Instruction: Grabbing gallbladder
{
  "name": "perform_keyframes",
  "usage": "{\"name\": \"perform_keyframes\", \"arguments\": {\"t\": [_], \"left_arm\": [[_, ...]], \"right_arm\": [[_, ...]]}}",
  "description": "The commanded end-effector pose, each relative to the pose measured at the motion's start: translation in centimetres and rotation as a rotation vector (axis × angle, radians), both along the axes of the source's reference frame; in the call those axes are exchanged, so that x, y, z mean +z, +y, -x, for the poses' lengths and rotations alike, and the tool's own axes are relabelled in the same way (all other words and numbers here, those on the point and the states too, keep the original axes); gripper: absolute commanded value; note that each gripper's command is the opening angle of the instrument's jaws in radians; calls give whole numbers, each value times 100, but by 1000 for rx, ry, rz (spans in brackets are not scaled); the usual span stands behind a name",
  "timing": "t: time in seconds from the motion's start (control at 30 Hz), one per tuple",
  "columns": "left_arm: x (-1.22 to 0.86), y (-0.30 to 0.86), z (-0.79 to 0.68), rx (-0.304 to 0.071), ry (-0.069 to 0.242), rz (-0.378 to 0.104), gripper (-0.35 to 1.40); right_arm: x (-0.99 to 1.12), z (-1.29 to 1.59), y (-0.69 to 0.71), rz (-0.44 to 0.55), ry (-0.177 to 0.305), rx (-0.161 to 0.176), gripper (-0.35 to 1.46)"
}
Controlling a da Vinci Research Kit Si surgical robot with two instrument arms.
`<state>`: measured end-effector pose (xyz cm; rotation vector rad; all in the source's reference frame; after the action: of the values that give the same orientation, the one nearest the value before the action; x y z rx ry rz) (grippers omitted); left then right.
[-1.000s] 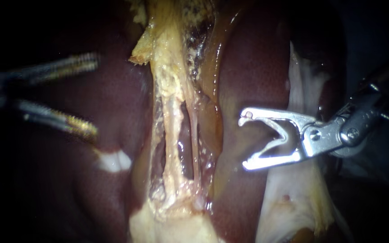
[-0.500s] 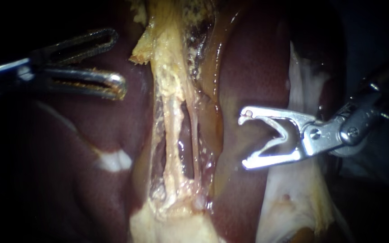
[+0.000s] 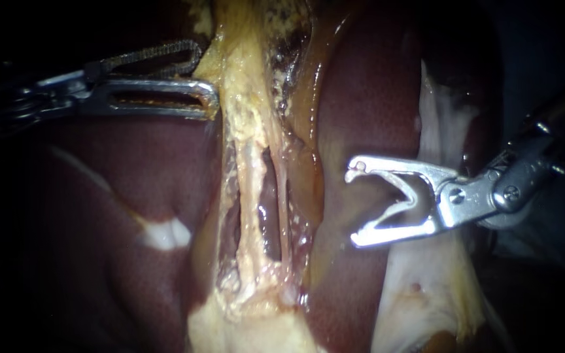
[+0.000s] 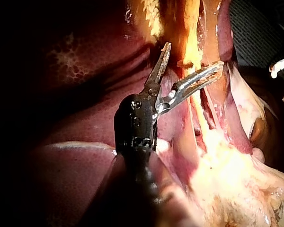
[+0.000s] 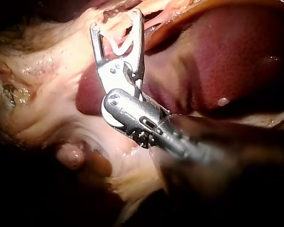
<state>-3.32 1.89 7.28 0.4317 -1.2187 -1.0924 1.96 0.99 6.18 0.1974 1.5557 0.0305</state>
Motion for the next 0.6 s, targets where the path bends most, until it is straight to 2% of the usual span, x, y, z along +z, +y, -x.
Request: {"name": "perform_keyframes", "arguments": {"t": [0.03,0.17,0.3,0.33,0.37,0.4,0.43,0.6], "left_arm": [[2,1,1,0,4,1,68],[9,6,5,-1,11,-7,61],[15,10,6,-5,15,-20,41],[16,11,6,-3,17,-21,29],[17,12,5,-5,15,-26,7],[18,12,3,-5,15,-26,-30],[19,13,1,-6,13,-31,-35],[22,14,-12,9,35,-53,-35]], "right_arm": [[0,0,0,0,0,0,57],[0,0,0,0,0,0,57],[0,0,0,0,0,0,57],[0,0,0,0,0,-1,57],[0,0,0,0,0,-1,57],[0,0,0,0,0,-1,57],[0,0,0,0,0,-1,57],[-1,0,0,0,0,-1,57]]}}
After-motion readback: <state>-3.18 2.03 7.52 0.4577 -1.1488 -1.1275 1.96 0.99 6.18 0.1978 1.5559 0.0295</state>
